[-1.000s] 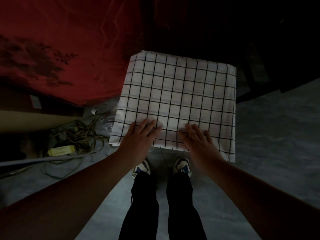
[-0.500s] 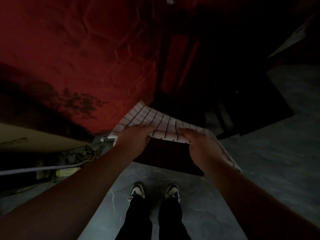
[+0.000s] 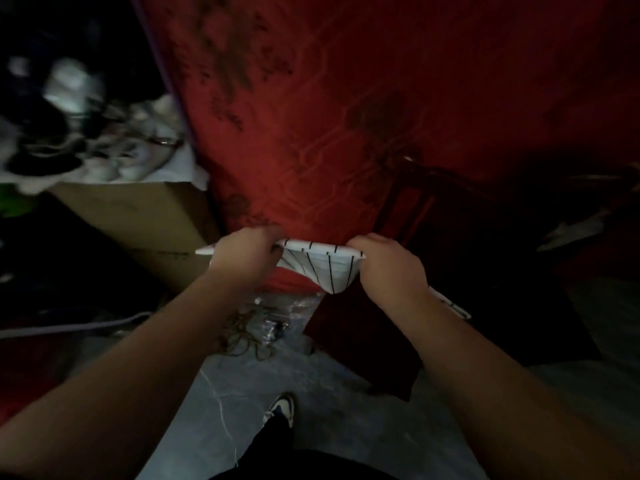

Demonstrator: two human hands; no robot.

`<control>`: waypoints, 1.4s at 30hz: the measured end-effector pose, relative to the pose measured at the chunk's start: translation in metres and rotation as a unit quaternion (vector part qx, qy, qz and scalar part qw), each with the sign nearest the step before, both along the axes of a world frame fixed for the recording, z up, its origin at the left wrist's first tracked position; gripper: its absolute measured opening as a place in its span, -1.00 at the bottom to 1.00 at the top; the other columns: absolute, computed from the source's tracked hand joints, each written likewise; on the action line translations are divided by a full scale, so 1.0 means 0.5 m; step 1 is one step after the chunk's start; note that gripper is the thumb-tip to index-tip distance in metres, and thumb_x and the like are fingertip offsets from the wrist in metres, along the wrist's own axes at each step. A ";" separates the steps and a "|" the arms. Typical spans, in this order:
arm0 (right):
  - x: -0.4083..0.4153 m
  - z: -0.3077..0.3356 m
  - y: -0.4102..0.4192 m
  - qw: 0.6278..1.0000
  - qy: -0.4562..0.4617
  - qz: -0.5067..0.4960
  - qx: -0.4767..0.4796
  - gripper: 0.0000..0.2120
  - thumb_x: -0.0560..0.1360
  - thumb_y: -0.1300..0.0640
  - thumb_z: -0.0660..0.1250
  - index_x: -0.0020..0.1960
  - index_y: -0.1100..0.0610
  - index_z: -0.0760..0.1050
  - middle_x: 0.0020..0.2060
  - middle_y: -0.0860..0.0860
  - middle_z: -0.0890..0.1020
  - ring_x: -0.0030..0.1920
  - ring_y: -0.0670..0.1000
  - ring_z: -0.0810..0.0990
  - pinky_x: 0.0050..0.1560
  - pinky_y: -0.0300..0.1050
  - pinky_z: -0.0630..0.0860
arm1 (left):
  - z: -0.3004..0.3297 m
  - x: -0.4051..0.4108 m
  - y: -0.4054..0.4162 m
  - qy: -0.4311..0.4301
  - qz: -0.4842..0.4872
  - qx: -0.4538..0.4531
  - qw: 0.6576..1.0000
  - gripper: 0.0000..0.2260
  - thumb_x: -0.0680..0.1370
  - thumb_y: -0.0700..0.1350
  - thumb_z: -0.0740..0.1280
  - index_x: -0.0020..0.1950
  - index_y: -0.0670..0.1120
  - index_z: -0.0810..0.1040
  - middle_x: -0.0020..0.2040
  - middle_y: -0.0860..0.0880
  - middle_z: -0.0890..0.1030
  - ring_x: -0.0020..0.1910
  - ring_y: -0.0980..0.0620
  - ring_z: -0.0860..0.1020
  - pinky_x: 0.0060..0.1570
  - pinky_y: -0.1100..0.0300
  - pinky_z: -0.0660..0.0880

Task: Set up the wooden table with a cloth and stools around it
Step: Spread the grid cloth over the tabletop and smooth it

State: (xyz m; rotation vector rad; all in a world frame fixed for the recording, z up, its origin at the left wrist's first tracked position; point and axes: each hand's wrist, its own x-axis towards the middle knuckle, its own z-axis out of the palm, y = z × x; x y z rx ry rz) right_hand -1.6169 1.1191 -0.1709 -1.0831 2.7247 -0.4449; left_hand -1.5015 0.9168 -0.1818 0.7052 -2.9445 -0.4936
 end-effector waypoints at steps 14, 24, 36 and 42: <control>0.351 0.269 -0.074 0.935 0.088 0.328 -0.104 -0.79 0.53 0.23 0.13 -0.04 -0.02 0.47 -0.15 -0.03 0.46 -0.19 0.10 0.48 -0.28 0.02 0.44 | 0.301 0.568 0.157 0.068 0.326 -0.120 0.935 -0.84 0.54 -0.05 0.26 0.05 0.16 0.56 -0.07 0.10 0.61 -0.09 -0.03 0.58 -0.19 0.07 0.50; 0.828 0.412 -0.113 0.832 0.096 0.515 -0.182 -0.80 0.54 0.23 0.11 -0.10 -0.04 0.42 -0.21 -0.05 0.46 -0.21 0.10 0.46 -0.34 -0.07 0.24 | 0.409 1.065 0.330 0.120 0.543 -0.206 0.805 -0.80 0.51 -0.04 0.28 0.08 0.17 0.60 0.00 0.06 0.66 0.01 -0.11 0.60 -0.21 0.11 0.37; 1.583 0.447 0.036 0.684 0.036 0.676 -0.271 -0.83 0.50 0.17 0.17 -0.01 0.00 0.50 -0.02 0.00 0.60 -0.02 0.18 0.57 -0.18 -0.05 0.32 | 0.473 1.757 0.684 0.107 0.716 -0.222 0.654 -0.80 0.50 -0.06 0.28 0.06 0.12 0.61 0.04 -0.06 0.66 0.06 -0.17 0.59 -0.06 0.04 0.50; 1.895 0.425 0.140 0.636 -0.009 0.723 -0.271 -0.82 0.52 0.16 0.17 0.03 0.03 0.51 0.04 0.03 0.61 0.06 0.21 0.58 -0.14 -0.03 0.37 | 0.458 1.990 0.842 0.122 0.796 -0.182 0.564 -0.74 0.49 -0.17 0.26 0.07 0.06 0.64 0.10 -0.06 0.64 0.11 -0.16 0.56 -0.13 0.14 0.33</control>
